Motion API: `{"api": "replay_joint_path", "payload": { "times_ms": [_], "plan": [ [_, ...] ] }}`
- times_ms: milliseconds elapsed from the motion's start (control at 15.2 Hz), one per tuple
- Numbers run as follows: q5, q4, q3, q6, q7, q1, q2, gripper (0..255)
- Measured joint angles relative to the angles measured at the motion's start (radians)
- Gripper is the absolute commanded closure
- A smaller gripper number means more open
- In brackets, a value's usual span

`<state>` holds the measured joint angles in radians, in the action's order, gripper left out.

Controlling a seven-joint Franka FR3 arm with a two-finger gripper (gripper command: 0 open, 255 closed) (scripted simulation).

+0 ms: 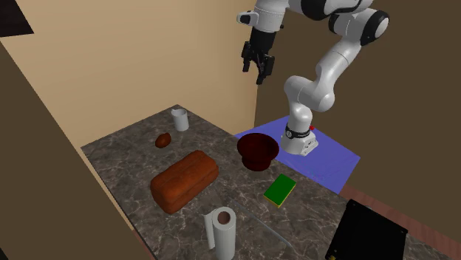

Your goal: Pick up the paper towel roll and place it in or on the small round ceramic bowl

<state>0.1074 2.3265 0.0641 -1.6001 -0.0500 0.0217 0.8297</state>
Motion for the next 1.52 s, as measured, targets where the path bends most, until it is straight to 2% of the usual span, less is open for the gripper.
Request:
{"api": "replay_joint_path", "payload": {
  "times_ms": [330,924,1254,1518],
  "plan": [
    [-0.032,0.017,0.039,-0.072,-0.051,-0.014,-0.05,0],
    [-0.1,0.01,0.169,-0.302,-0.211,-0.044,-0.262,0],
    [-0.105,-0.04,0.234,-0.406,-0.293,-0.049,-0.398,0],
    [-0.083,-0.099,0.296,-0.491,-0.376,-0.05,-0.532,0]
  ]
}}
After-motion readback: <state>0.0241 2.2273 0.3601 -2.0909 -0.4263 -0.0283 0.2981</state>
